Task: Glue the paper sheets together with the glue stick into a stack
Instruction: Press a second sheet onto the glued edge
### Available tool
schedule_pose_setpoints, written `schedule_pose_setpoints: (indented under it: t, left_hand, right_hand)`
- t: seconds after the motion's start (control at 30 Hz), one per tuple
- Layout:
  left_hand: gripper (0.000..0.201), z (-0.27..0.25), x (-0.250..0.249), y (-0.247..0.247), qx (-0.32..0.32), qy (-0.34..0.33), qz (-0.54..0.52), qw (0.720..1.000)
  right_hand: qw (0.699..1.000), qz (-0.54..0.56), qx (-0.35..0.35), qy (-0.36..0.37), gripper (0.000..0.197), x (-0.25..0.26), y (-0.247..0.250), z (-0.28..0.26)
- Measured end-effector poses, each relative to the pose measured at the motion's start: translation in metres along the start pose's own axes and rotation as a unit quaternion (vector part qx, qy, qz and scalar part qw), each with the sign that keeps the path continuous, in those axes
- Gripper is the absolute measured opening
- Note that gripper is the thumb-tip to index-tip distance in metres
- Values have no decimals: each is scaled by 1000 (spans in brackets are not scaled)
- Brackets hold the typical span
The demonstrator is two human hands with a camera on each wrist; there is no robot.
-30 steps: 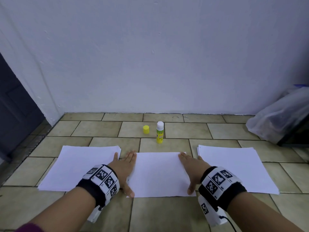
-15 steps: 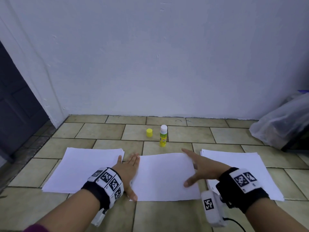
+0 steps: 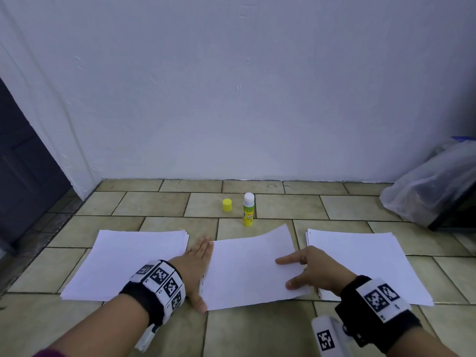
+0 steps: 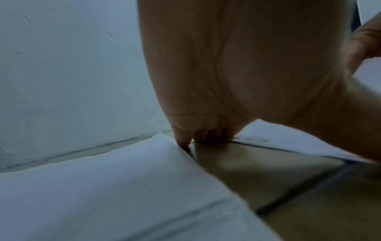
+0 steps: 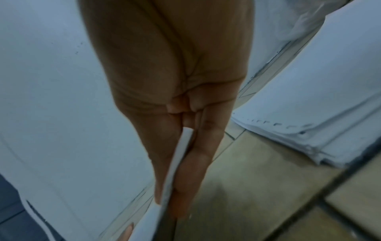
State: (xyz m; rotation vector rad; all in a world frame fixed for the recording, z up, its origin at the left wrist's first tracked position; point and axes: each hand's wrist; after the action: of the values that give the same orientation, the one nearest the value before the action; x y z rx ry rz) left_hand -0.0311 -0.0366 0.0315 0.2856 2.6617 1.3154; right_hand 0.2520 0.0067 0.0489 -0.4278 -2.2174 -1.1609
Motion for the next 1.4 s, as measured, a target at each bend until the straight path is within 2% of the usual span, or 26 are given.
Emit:
schedule_pose_setpoints:
  t: [0.1,0.23,0.43,0.5,0.53,0.6,0.63,0.77,0.83,0.93,1.0,1.13,1.2,1.3,1.33,1.4]
  left_hand:
    - [145,2,0,-2,2,-2,9,1000]
    - [146,3,-4,1,5,7,24,1000]
    - [145,1,-8,2,10,20,47,999]
    - [147,3,-9,2,8,26,53,998]
    - [147,4,-9,2,8,28,57,998]
    - [147,5,-11,2,13,31,69,997]
    - [147,5,-11,2,15,33,72,997]
    - [146,7,-12,3,22,38,69,997]
    - [147,7,-12,3,26,43,70,996]
    - [149,7,-13,4,32,52,72,996]
    - [151,7,-14,6,33,63,78,994]
    - [152,8,-19,6,44,87,73,993]
    - [138,6,-24,8,32,100,66,992]
    - [74,4,-29,10,-5,109,31,994]
    - [67,3,-29,10,-14,111,27,993]
    - [65,3,-30,9,-16,108,29,994]
  right_hand:
    - [1000,-10,-9,-4,58,-6,9,-1]
    - [999,32,-6,2,55,-16,31,-14]
    - [997,70,20,40,56,-22,85,-49]
    - [991,118,13,59,55,-24,107,-57]
    - [985,163,7,65,63,-29,119,-58]
    - [968,239,-12,74,96,-34,138,-57]
    - [961,263,-31,75,104,-33,144,-57]
    - [940,320,-94,71,109,-29,164,-36]
    - [937,322,-116,67,102,-25,169,-21]
    - [958,218,-183,40,63,-22,166,9]
    - [965,144,-218,13,58,-25,160,33]
    - [977,72,-195,-46,54,-34,149,83]
    - [981,35,-184,-55,55,-34,144,100]
    - [982,-17,-175,-74,56,-33,136,120]
    - [981,-21,-171,-88,56,-35,135,127]
    - [978,-24,-175,-109,53,-41,132,138]
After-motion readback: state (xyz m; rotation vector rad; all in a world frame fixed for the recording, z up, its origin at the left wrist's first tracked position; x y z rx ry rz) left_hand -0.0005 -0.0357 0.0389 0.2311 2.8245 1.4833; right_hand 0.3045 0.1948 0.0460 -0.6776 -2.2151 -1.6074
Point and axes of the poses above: each hand's wrist, its own z-axis towards the middle knuckle, its own y-axis out of the back of the hand, x = y × z, and after that the axes turned 4 degrees about -y, right-handed
